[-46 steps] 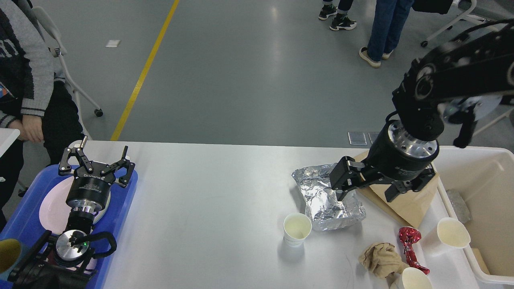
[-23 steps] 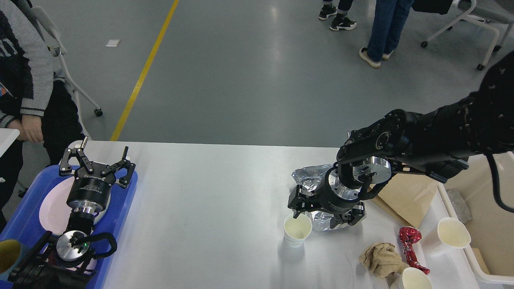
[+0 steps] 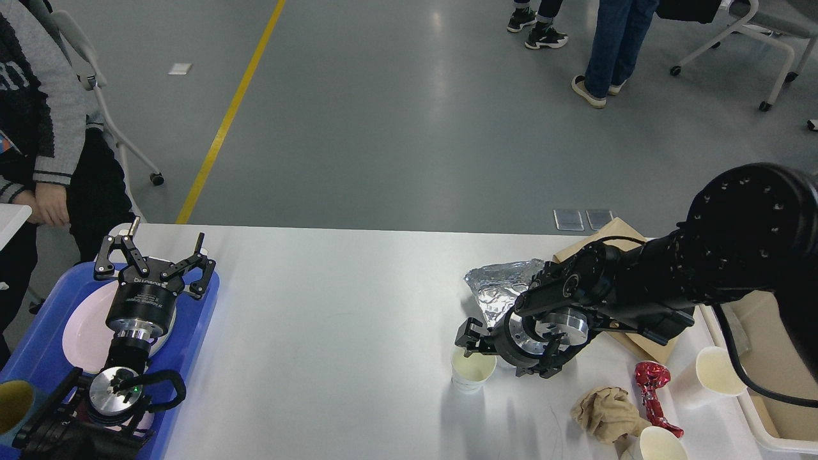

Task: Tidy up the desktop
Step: 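Lower the right gripper onto the second white paper cup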

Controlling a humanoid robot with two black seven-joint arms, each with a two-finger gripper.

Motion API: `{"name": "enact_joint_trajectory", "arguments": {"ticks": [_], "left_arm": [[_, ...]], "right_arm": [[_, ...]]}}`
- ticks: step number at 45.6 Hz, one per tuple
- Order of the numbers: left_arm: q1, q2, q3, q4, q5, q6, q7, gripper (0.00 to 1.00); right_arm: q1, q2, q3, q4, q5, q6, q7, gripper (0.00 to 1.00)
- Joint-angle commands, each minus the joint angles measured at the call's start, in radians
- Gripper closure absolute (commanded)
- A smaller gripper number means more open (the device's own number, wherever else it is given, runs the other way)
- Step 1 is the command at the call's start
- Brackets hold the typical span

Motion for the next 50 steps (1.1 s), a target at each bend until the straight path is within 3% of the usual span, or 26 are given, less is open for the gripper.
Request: {"name": "enact_joint_trajectory", "arguments": {"ticks": [1, 2, 6, 11, 18, 24, 50], "left_arm": [[0.0, -0.001, 0.0, 0.0, 0.0, 0.0, -0.001, 0.04], [0.0, 0.0, 0.0, 0.0, 0.0, 0.0, -0.001, 0.04], [0.0, 0.0, 0.0, 0.0, 0.0, 0.0, -0.001, 0.04], [0.0, 0.0, 0.0, 0.0, 0.0, 0.0, -0.001, 0.04], [0.0, 0.0, 0.0, 0.0, 0.0, 0.0, -0.001, 0.04], [-0.001, 0.0, 0.0, 0.001, 0.0, 0.0, 0.0, 0.04], [0.0, -0.001, 0.0, 0.0, 0.0, 0.0, 0.0, 0.04]], "right_arm": [[-0.049, 0.011, -0.009, -0.037, -0.004, -0.015, 0.0, 0.11], [-0.06, 0.023, -0.009, -0.041, -0.004, -0.02, 0.0, 0.22], [-0.072, 0.028, -0.009, -0.041, -0.004, -0.024, 0.0, 0.48], [-0.085, 0.029, -0.007, -0.041, -0.004, -0.024, 0.0, 0.66], [-0.091, 0.035, -0.005, -0.041, -0.004, -0.023, 0.002, 0.71], [-0.091, 0.039, -0.005, -0.04, -0.004, -0.023, 0.002, 0.98], [0.016, -0.001, -0.002, 0.087, -0.006, 0.014, -0.014, 1.0]]}}
